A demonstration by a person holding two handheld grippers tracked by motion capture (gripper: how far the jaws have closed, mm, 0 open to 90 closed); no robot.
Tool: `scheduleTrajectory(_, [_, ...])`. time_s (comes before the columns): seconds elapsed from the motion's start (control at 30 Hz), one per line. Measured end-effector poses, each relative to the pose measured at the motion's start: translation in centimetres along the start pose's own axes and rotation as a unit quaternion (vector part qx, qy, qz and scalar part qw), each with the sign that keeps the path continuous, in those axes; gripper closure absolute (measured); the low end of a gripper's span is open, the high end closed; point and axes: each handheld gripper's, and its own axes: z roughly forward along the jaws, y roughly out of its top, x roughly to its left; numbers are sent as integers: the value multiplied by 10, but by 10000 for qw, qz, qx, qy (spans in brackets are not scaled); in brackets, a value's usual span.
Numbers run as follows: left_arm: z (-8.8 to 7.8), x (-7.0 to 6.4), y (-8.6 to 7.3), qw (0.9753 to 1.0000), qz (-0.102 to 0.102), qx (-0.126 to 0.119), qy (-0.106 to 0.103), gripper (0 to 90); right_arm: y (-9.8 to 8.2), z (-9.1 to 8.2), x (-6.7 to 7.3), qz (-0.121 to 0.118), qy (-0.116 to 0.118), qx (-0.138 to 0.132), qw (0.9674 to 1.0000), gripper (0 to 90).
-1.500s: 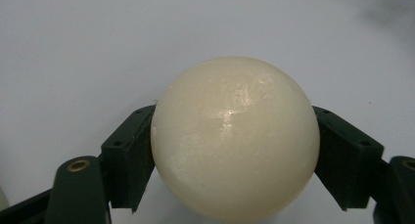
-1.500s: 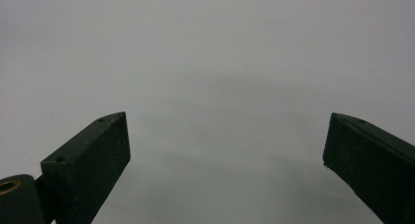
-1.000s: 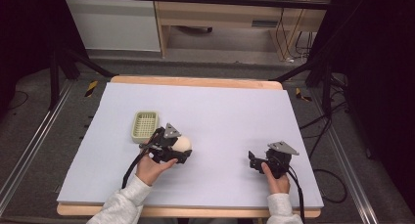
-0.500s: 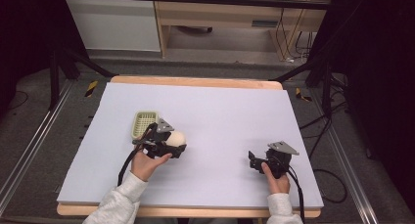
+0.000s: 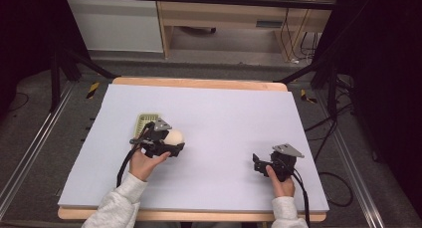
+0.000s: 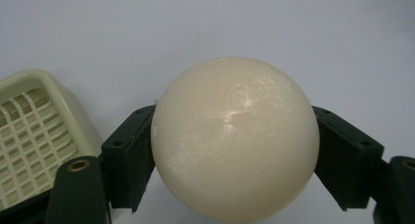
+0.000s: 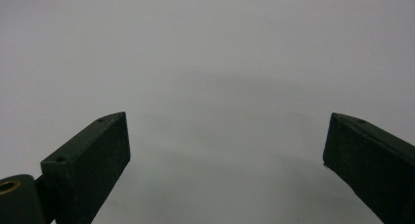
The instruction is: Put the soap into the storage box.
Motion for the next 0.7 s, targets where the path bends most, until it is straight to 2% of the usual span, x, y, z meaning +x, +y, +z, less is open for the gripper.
scheduleTrajectory(0.7, [-2, 21, 2, 9998, -108, 53, 166, 242, 0, 0, 0, 33, 24, 23, 10000, 40])
